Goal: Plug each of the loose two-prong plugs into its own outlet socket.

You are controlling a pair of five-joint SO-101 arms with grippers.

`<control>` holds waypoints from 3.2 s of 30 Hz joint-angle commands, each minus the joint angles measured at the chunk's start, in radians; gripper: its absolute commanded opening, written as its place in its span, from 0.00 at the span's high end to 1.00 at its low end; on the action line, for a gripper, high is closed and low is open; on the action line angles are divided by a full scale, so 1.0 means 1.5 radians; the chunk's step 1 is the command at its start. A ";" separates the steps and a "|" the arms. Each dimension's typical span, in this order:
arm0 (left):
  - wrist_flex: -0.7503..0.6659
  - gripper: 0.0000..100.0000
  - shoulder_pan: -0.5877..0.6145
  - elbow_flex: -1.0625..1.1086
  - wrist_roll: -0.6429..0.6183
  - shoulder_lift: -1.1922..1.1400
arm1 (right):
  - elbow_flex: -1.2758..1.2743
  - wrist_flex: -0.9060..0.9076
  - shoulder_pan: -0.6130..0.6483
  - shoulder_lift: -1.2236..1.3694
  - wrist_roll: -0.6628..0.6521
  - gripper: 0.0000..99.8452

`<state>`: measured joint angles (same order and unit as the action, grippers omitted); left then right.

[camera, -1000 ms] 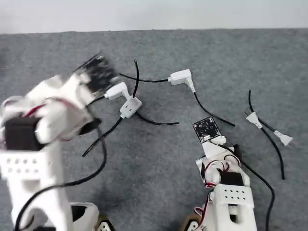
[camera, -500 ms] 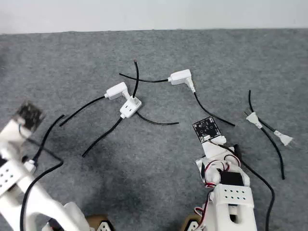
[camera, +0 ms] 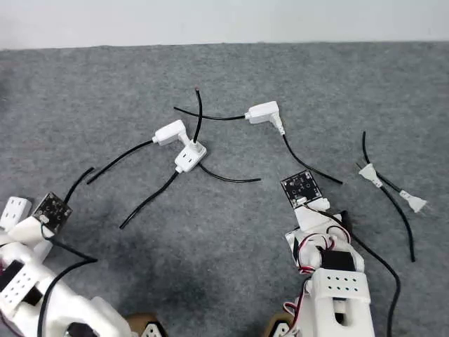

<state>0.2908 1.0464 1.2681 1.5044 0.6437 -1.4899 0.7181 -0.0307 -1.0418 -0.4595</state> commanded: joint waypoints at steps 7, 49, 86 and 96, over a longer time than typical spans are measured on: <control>0.279 0.68 -0.021 -0.113 -0.034 0.014 | 0.003 -0.013 -0.002 -0.010 -0.006 0.64; 0.203 0.95 -0.043 -0.215 -0.085 -0.404 | 0.003 -0.013 -0.001 -0.010 -0.005 0.64; 0.790 0.99 -0.988 -0.266 -0.459 0.253 | 0.042 -0.003 -0.113 -0.010 0.039 0.64; 0.559 0.99 -1.104 -0.177 -0.532 0.050 | 0.051 -0.052 -0.208 -0.010 0.132 0.64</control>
<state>1.2190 -0.5585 1.0104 0.7265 0.8078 -1.4837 0.6628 -0.3253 -1.0418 -0.2770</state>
